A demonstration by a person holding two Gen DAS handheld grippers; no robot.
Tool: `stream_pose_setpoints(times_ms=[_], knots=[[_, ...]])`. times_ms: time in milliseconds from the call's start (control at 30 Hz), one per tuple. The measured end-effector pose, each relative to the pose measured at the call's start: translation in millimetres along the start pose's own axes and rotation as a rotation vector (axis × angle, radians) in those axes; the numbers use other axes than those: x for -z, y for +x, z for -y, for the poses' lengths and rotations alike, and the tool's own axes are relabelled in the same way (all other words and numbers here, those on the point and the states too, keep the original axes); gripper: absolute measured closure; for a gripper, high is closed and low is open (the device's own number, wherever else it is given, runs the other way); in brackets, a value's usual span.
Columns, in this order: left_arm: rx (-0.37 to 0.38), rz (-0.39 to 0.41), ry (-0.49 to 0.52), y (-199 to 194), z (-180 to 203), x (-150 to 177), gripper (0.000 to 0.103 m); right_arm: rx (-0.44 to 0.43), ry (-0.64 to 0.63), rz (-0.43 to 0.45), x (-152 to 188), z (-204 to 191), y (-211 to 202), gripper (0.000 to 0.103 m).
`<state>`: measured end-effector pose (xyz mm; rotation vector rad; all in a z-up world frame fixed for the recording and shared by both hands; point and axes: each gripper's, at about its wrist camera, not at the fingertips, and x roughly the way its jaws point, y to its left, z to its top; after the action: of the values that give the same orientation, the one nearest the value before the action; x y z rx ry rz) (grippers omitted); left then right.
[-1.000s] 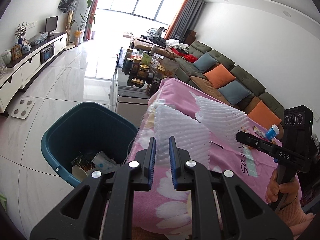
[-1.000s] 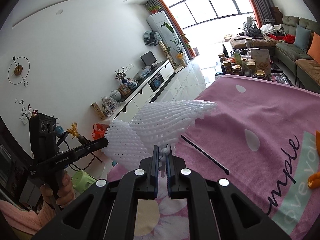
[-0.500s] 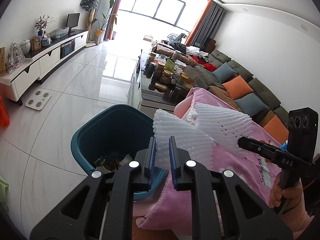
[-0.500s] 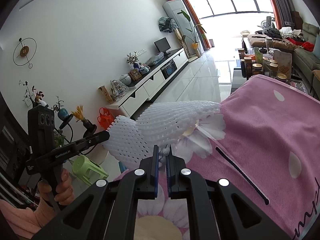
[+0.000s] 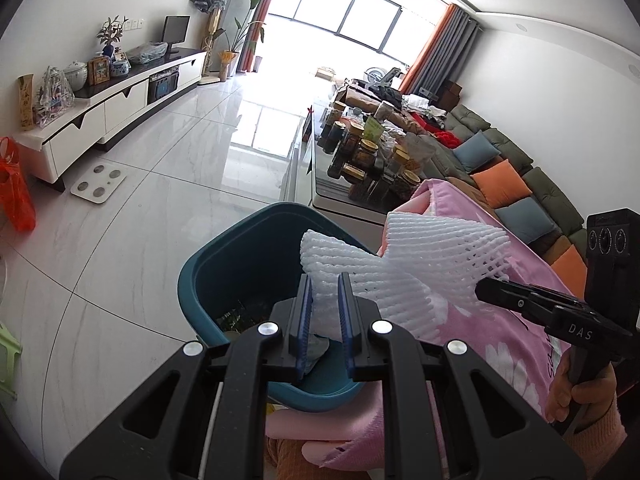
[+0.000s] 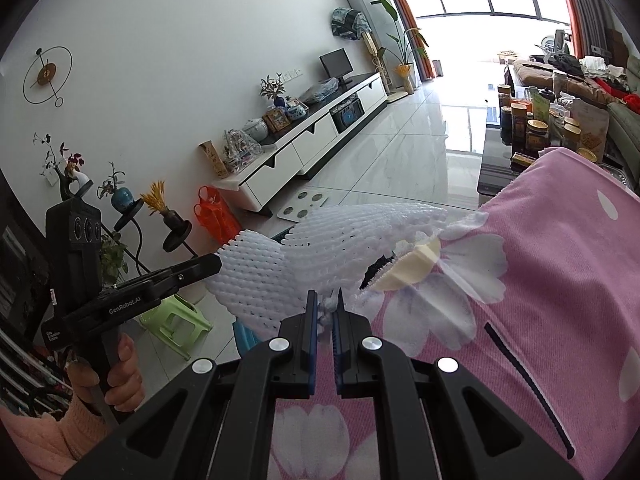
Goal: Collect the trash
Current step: 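Open the left gripper while the right gripper opens, dropping both nets in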
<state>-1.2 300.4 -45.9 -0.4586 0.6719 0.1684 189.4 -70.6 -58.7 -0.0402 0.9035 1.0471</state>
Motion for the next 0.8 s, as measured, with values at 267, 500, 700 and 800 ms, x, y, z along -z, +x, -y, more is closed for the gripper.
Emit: stream_pose_setpoints(times_ms=[267,500,700,800], knots=[[-0.034,-0.025,-0.032,17,-13,2,0.089,0.021,-0.022,-0.074,-7,-13,33,0.097],[-0.048,-0.047,-0.064,36,-23,0,0.089,0.017,0.007,-0.137,-12,-12,59,0.094],[-0.044,-0.076,-0.112,61,-29,6,0.085,0.019,0.051,-0.149,-13,-4,65,0.085],[-0.049,-0.089,-0.124,72,-31,9,0.078,0.018,0.058,-0.139,-13,-1,60,0.084]])
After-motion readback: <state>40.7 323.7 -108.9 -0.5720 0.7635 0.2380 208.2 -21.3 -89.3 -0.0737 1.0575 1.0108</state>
